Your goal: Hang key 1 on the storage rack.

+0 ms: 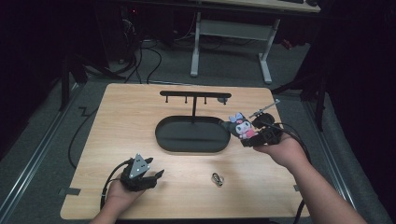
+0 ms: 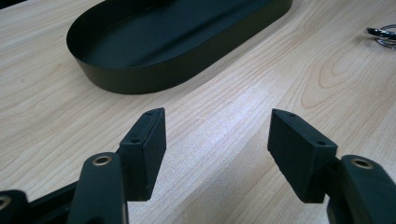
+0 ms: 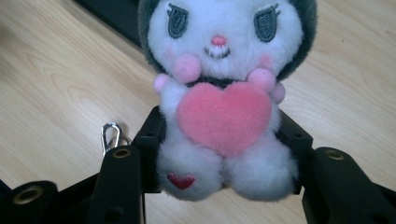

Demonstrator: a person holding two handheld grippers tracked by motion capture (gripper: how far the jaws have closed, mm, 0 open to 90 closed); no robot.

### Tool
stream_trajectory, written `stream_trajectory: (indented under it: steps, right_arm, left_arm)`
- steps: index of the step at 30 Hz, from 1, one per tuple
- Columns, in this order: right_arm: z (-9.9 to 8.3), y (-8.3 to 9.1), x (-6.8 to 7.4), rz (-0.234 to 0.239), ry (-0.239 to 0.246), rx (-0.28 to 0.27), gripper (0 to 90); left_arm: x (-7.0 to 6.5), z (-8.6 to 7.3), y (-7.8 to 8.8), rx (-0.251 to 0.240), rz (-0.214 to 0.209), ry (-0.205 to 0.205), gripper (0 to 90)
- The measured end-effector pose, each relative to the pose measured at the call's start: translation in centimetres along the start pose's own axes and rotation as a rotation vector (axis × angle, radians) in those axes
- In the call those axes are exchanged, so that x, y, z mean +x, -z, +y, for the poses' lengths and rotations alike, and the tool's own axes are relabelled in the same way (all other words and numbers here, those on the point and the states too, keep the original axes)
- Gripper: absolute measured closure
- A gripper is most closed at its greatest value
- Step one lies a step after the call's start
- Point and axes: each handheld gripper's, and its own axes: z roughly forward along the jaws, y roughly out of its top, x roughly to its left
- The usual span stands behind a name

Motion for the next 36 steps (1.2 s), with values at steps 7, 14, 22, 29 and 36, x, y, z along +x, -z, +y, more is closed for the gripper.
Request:
stream_trajectory:
  steps: [7, 14, 22, 29, 36]
  right_arm:
    - [2.1, 1.3, 0.2, -0.007, 0.007, -0.021, 49.4]
    - [3.7, 2.0, 0.8, -0.012, 0.022, -0.029, 49.4]
    - [5.0, 2.6, 1.3, -0.021, 0.033, -0.041, 49.4]
    - [6.1, 3.0, 1.1, -0.061, 0.027, -0.052, 49.4]
    - [6.8, 2.8, 0.5, -0.072, 0.012, -0.069, 49.3]
  left_arm:
    - [0.2, 0.0, 0.1, -0.003, 0.002, 0.006, 37.9]
    - [0.2, 0.0, 0.1, 0.001, -0.001, 0.005, 37.9]
    - [0.3, -0.1, 0.1, 0.002, -0.001, 0.005, 37.9]
    - [0.3, -0.1, 0.0, 0.016, -0.007, 0.002, 37.9]
    - [0.3, -0.1, 0.1, 0.016, -0.006, 0.0, 37.9]
